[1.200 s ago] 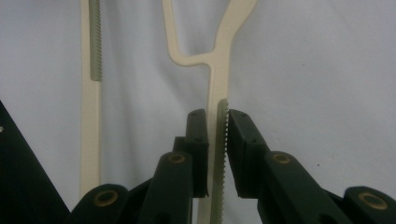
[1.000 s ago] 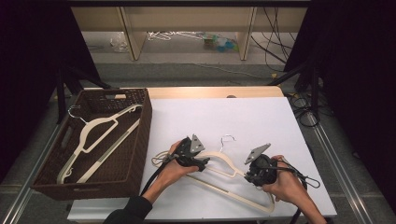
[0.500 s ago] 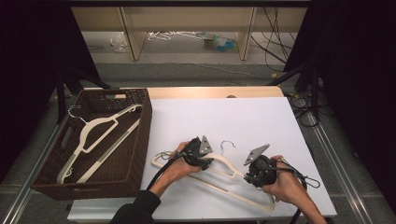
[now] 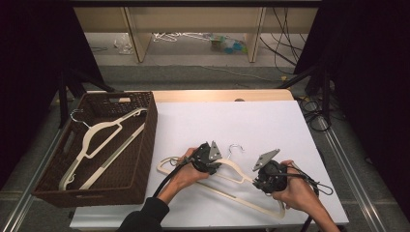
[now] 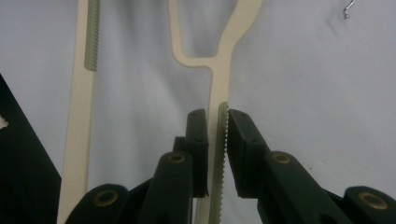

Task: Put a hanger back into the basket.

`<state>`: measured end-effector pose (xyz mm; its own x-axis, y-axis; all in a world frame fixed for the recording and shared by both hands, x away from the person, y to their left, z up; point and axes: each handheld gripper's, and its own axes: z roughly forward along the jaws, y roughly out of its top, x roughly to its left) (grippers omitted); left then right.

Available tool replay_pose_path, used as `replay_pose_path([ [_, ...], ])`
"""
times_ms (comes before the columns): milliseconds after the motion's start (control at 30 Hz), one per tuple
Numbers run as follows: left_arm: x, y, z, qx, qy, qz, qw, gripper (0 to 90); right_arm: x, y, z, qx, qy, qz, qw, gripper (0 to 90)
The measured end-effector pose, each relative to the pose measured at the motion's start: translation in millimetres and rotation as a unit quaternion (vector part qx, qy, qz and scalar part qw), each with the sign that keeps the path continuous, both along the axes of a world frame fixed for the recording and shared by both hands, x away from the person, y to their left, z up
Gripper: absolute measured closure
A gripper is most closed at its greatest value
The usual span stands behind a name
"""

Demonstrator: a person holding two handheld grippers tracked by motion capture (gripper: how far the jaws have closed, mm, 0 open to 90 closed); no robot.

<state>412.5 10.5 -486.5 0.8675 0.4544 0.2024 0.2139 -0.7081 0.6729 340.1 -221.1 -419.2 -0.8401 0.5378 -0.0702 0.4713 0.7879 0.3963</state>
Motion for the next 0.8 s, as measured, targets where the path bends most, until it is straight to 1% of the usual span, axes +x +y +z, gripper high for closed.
replay_pose_path([
  [33,0.4,0.2,0.1,0.001,-0.002,0.003,1.0000,63.9,-0.2,0.2,0.1,0.001,0.002,0.001,1.0000,79.2],
  [100,0.5,0.7,0.4,0.001,0.001,-0.004,1.0000,64.7,-0.2,0.3,-1.1,-0.002,-0.001,0.001,1.0000,79.1],
  [167,-0.3,1.8,1.4,0.004,0.002,-0.005,1.0000,65.5,0.0,0.3,-2.6,-0.003,-0.003,0.002,1.0000,79.1],
  [200,-0.7,2.7,2.2,0.005,0.000,-0.008,1.0000,66.1,0.1,0.0,-2.6,-0.006,0.000,0.002,1.0000,79.2],
  [267,-2.1,5.3,7.1,0.005,-0.008,-0.011,0.9999,67.3,1.0,-1.2,-3.9,-0.006,-0.001,0.002,1.0000,79.1],
  [300,-3.2,6.5,10.2,0.001,-0.010,-0.013,0.9999,67.6,1.5,-2.1,-4.7,-0.006,-0.003,0.001,1.0000,79.2],
  [367,-5.7,9.8,16.4,0.000,-0.018,-0.022,0.9996,68.3,2.8,-3.9,-6.3,-0.009,-0.003,0.001,1.0000,79.3],
  [467,-12.4,15.2,24.9,0.010,-0.033,-0.036,0.9988,69.8,3.7,-5.5,-8.4,-0.004,-0.001,0.001,1.0000,79.4],
  [500,-15.3,17.1,27.7,0.014,-0.041,-0.040,0.9982,70.3,4.4,-5.8,-9.6,-0.001,-0.001,0.003,1.0000,79.6],
  [600,-23.7,23.1,34.4,0.018,-0.057,-0.049,0.9970,71.5,5.8,-6.9,-11.0,0.006,-0.005,0.008,0.9999,79.2],
  [633,-26.1,25.4,35.4,0.015,-0.058,-0.050,0.9970,72.0,5.8,-7.1,-9.8,0.011,-0.006,0.008,0.9999,78.4],
  [667,-28.4,27.5,36.6,0.005,-0.059,-0.049,0.9970,72.4,6.6,-7.5,-9.2,0.018,-0.014,0.010,0.9997,75.9],
  [700,-30.4,29.3,38.4,0.000,-0.063,-0.049,0.9968,72.6,7.2,-7.5,-9.4,0.034,-0.023,0.001,0.9992,73.6],
  [733,-32.4,31.0,40.6,-0.005,-0.066,-0.050,0.9966,72.8,8.7,-8.2,-9.9,0.039,-0.021,0.003,0.9990,72.2],
  [767,-34.6,32.0,42.5,-0.013,-0.066,-0.052,0.9964,72.9,8.7,-7.7,-11.1,0.040,-0.025,0.002,0.9989,70.4],
  [800,-36.7,32.9,44.7,-0.015,-0.068,-0.055,0.9961,73.0,8.7,-7.3,-11.9,0.043,-0.030,0.005,0.9986,70.4],
])
